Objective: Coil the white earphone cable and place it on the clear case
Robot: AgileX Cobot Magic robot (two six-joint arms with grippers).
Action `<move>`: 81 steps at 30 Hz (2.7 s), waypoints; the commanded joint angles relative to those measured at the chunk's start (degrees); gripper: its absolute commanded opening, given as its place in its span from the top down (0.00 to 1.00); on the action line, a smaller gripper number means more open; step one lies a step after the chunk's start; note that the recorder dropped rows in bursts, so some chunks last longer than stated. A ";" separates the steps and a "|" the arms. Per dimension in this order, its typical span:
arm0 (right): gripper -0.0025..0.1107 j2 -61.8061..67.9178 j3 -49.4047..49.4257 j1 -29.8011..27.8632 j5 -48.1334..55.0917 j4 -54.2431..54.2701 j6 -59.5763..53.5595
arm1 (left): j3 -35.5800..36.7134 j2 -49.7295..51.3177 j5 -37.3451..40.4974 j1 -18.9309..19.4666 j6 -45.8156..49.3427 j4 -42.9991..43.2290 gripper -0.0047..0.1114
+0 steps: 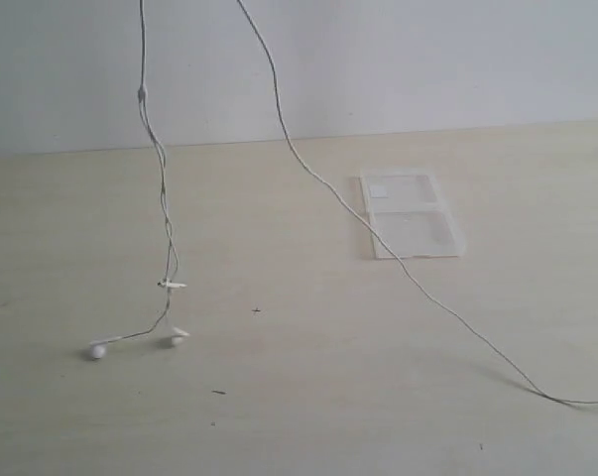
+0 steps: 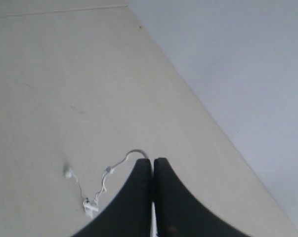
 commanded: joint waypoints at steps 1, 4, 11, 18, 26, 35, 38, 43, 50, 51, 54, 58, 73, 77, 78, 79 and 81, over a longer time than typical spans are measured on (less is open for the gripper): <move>0.98 -0.89 -5.00 -0.03 -0.03 1.23 0.45 | -0.03 -0.38 -6.69 -0.06 -1.45 0.27 0.96; 0.98 -0.89 -8.95 -0.03 -0.13 2.93 0.45 | -0.03 -0.38 -7.24 -0.06 -8.59 0.27 0.96; 0.98 -0.89 -16.27 -0.03 1.35 4.93 0.20 | -0.03 -0.38 -7.13 -0.06 -10.82 0.27 0.96; 0.98 -0.89 -19.54 -0.03 4.81 6.52 -1.30 | -0.03 -0.38 -8.22 -0.06 -17.04 0.27 0.96; 0.98 -0.89 -19.97 -0.03 7.54 8.45 -3.30 | -0.03 -0.38 -15.22 -0.06 -30.97 0.40 0.96; 0.98 -0.53 -19.97 1.05 12.55 17.18 -6.47 | -0.44 -0.38 -19.22 -0.06 -74.23 22.71 0.96; 0.98 0.89 -19.97 2.50 14.74 17.30 -6.83 | -3.03 -0.38 -21.86 -0.06 -87.87 39.69 0.96; 0.98 5.01 -19.97 5.33 16.39 17.92 -7.06 | -8.66 3.11 -25.52 -0.06 -108.40 61.52 0.96; 0.98 7.12 -19.97 6.97 17.51 18.11 -7.47 | -19.29 17.55 -40.23 -0.06 -122.39 79.94 0.96; 0.98 7.12 -19.97 6.97 17.51 18.11 -7.47 | -21.82 21.45 -47.07 -0.06 -122.39 82.06 0.96; 0.98 7.12 -19.97 6.97 18.77 18.11 -7.45 | -26.04 28.22 -52.90 -0.06 -123.16 82.99 0.96; 0.98 7.12 -19.97 6.97 19.33 16.84 -7.30 | -29.65 31.84 -52.03 0.08 -123.04 83.13 0.96; 0.98 9.17 -19.97 6.97 20.72 15.06 -7.03 | -30.01 31.72 -53.92 0.08 -109.20 83.44 0.96; 0.98 9.17 -19.97 6.97 20.70 15.41 -7.03 | -30.01 31.72 -55.68 0.08 -105.19 82.16 0.72; 0.98 9.17 -19.97 6.97 20.70 15.70 -7.03 | -30.01 31.72 -55.30 0.08 -104.97 81.07 0.65; 0.98 9.17 -19.97 6.97 20.84 16.71 -7.03 | -30.59 31.72 -54.32 0.08 -103.64 80.21 0.58; 0.98 9.17 -19.97 6.97 21.00 17.00 -7.03 | -32.86 31.72 -54.02 0.08 -103.39 80.97 0.55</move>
